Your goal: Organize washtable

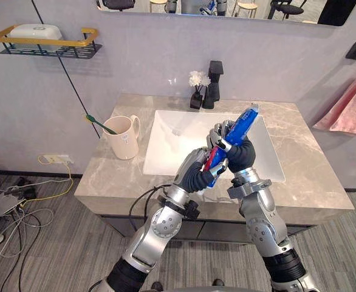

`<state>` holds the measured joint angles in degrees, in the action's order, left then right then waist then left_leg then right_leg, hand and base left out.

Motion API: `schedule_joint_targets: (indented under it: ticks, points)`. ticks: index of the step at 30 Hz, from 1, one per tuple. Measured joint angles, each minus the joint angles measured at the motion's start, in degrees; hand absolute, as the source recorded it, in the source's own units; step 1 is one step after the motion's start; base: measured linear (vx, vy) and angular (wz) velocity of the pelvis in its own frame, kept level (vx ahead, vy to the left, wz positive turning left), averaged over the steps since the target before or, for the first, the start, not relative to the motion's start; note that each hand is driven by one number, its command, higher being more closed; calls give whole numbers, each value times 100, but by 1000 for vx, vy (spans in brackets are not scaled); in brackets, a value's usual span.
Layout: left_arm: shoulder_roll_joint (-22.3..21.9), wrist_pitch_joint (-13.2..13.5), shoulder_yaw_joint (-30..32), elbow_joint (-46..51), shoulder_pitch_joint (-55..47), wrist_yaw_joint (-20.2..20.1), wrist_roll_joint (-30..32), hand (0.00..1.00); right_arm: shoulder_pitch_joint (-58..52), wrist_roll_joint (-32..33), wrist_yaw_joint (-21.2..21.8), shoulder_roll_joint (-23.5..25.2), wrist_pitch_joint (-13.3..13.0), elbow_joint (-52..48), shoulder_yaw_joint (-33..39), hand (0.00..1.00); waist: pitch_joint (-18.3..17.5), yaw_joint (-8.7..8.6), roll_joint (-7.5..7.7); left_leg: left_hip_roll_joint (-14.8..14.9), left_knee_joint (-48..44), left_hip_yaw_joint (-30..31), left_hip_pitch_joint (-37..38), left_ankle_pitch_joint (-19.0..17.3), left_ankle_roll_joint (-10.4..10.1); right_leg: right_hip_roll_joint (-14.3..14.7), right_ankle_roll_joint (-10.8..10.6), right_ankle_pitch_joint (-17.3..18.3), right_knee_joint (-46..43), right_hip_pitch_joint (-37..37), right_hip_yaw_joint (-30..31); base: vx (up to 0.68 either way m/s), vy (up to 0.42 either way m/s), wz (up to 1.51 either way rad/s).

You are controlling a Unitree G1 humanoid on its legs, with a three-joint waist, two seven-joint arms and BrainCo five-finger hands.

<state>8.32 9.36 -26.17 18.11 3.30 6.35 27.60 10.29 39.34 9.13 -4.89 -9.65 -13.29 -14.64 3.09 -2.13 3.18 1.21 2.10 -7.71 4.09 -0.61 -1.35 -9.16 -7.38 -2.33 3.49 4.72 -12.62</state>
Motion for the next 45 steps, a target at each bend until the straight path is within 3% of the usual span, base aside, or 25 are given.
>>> schedule_joint_targets:
  ticks: [6,10,14,19,23,28,37,45]
  points:
    - [133,8,358,646,-200,31,11,0,165,-135,12,20,-103,-171,7,100,-6,0,-32,-19,66,142,0,74,-8,-13,-12,18,0,38,-154,-26,-17,12]
    - [83,243,1810,1802,-345,781,-190,0,-244,-170,-160,-114,-116,55,560,100,-9,58,-63,-28,112,269,11,101,-19,-10,-14,31,50,128,-297,-10,-27,15]
    - [60,447,2504,2073,-847,988,-356,0,-346,-183,-176,-229,-117,51,835,100,-59,144,-157,-26,170,285,20,115,-33,0,-16,33,91,136,-316,-2,-4,3]
    - [-331,444,3622,1810,-1415,1104,-681,0,-361,-399,-188,-229,-117,-16,1053,100,-58,187,-160,-25,203,329,41,122,-41,12,-16,32,167,209,-377,-5,-15,5]
    - [-621,266,4591,877,-1787,1295,-925,0,-433,-450,-225,-221,-136,-429,1453,100,-58,314,-156,-36,309,358,67,147,-37,6,-26,46,172,205,-417,-7,-10,4]
    - [-785,80,5002,-640,-1911,1263,-1372,0,-435,-477,-315,-154,-147,-431,1695,100,-53,328,-117,-38,328,372,63,152,-38,2,-22,70,171,198,-447,-3,-4,2]
    - [-850,-377,4976,-4374,-1959,924,-1926,0,-423,-603,-556,-118,-346,-431,1926,100,-51,310,-43,-20,330,356,-34,148,-43,16,-22,95,173,101,-454,0,0,0]
    - [-1006,-466,4636,-5515,-1948,497,-1931,0,-397,-697,-674,-113,-391,-431,1908,100,-22,324,89,-21,330,372,-34,148,-42,3,-23,96,161,104,-463,-12,-4,0]
